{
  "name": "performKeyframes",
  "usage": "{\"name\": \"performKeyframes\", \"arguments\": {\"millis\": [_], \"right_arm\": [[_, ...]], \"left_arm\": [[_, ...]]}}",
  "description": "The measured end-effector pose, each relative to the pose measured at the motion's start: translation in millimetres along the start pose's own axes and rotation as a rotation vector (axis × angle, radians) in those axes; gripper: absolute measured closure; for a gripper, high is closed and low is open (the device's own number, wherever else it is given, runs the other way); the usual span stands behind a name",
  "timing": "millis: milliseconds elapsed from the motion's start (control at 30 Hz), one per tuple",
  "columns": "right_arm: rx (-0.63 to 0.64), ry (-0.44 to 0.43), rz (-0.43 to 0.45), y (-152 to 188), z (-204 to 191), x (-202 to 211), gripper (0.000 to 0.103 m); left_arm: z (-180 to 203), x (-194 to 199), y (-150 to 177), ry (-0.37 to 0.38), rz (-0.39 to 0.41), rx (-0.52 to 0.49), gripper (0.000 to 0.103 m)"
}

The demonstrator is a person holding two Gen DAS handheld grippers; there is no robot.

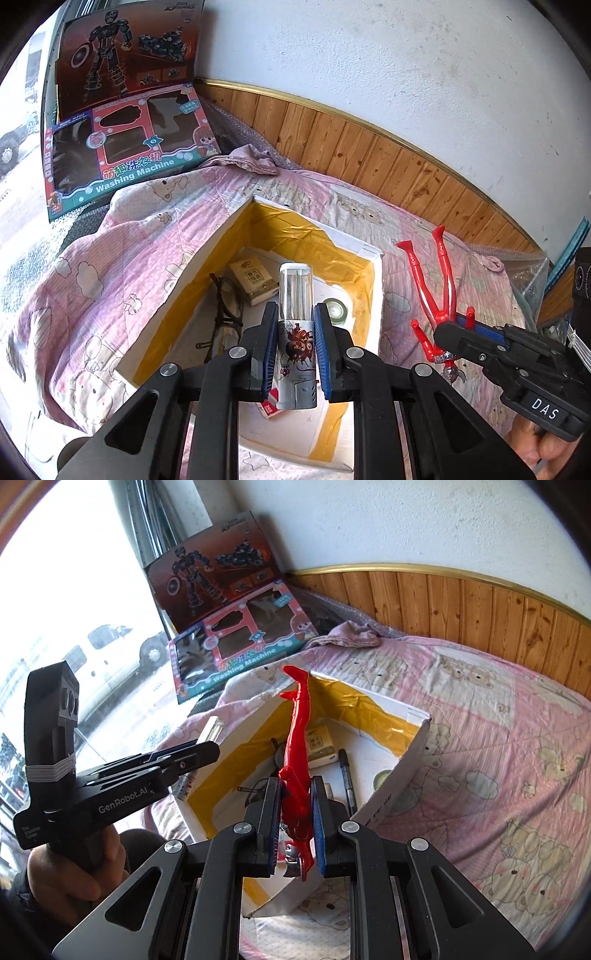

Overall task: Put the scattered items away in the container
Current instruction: 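Carry the bottle with the left tool while the right tool carries the red figure over the box, then open the left tool to drop the bottle while the right tool releases the red figure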

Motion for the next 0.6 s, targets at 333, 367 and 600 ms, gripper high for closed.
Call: {"name": "performKeyframes", "arguments": {"millis": [333,367,600], "right_arm": [[0.053,0.012,-0.035,-26,5,-37,0.087],[0.057,0.018,-0.040,-28,7,-41,0.087],[0.087,0.041,-0.119,-28,27,-79,0.087]], "left_arm": [[-30,-10,-15,-0.023,0.004,0.038,0.083],[-30,-11,-15,-0.017,-0.003,0.032,0.083],[-6,-32,-6,0.033,-0.069,-0.019,0.083]]}}
Point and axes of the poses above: each gripper's, at about its wrist camera, not at the fingertips, and x roughly against the way its jaws point, z to its right, y to its underside, the point moved 8 cm from there along -x, roughly the way its jaws point, and after that the axes turned 8 degrees about x, right-handed, at the moved point
